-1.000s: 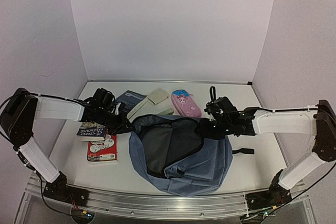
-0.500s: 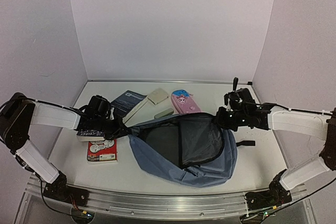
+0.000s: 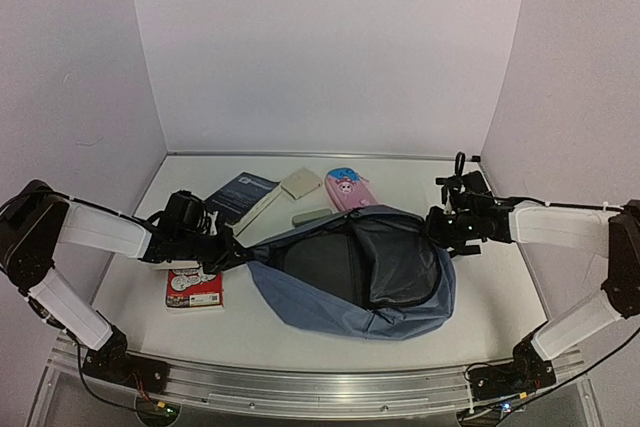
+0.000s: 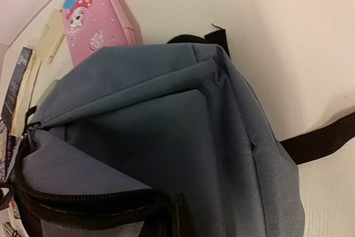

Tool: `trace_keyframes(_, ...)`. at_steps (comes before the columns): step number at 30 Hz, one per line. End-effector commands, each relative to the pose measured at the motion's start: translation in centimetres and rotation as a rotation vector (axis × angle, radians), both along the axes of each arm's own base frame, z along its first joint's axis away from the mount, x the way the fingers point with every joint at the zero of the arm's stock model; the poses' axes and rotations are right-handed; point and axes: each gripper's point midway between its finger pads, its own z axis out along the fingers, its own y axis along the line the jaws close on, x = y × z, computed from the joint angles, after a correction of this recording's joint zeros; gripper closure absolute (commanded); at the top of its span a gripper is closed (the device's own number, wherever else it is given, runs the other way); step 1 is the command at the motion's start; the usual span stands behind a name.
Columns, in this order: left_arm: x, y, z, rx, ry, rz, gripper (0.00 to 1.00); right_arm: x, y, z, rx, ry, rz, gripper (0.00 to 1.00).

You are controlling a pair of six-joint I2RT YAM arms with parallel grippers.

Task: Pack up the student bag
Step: Adjust the student bag at the center of the board.

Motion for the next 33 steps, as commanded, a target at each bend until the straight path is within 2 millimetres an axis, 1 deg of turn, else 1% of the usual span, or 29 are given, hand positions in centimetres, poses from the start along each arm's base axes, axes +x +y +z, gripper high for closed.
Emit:
trace_keyframes(1,-0.2,2.1,-1.5,0.062,0.032,0.084,1.00,0.2,-7.0,-3.1,-0.189,0.046,-0.194,1.00)
trace_keyframes(6,-0.3,3.4,-1.4,0.094,0.022,0.119,1.00,0.5,-9.5,-3.2,-0.202,0.048,-0.249,1.00)
trace_keyframes(9,-0.5,3.6,-1.2,0.102,0.014,0.111,1.00,0.6,-10.0,-3.4,-0.205,0.053,-0.252,1.00)
trace_keyframes(12,-0.7,2.6,-0.8,0.083,0.005,0.037,1.00,0.7,-9.1,-3.8,-0.169,0.060,-0.219,1.00)
trace_keyframes(14,-1.1,1.7,-1.3,0.078,0.030,-0.020,1.00,0.5,-7.9,-4.3,-0.114,0.072,-0.171,1.00)
trace_keyframes(16,-1.0,0.7,-1.3,0.079,0.028,-0.060,1.00,0.4,-7.0,-4.8,-0.078,0.081,-0.139,1.00)
trace_keyframes(18,-1.0,-0.5,-1.3,0.082,0.018,-0.094,1.00,0.3,-6.9,-4.9,-0.072,0.083,-0.138,1.00)
trace_keyframes(20,-0.8,-1.4,-1.1,0.083,0.008,-0.120,1.00,0.1,-7.4,-4.8,-0.085,0.076,-0.152,0.96)
trace_keyframes(24,-0.2,-1.9,-0.5,0.088,-0.012,-0.116,1.00,-0.1,-8.3,-3.8,-0.115,0.048,-0.184,0.91)
trace_keyframes(26,0.0,-1.7,-0.1,0.095,-0.027,-0.102,0.94,-0.2,-8.3,-3.0,-0.109,0.030,-0.183,0.81)
trace_keyframes(27,0.1,-1.6,0.1,0.098,-0.032,-0.097,0.88,-0.2,-8.2,-2.4,-0.102,0.018,-0.178,0.67)
trace_keyframes(29,0.2,-1.4,0.6,0.101,-0.045,-0.083,0.78,-0.1,-7.8,-1.6,-0.086,0.002,-0.159,0.47)
trace_keyframes(30,0.3,-1.3,0.8,0.103,-0.047,-0.076,0.73,-0.1,-7.6,-1.2,-0.078,-0.002,-0.146,0.41)
trace_keyframes(33,0.3,-1.0,0.8,0.121,-0.030,-0.058,0.55,-0.3,-6.8,-0.6,-0.056,0.002,-0.102,0.35)
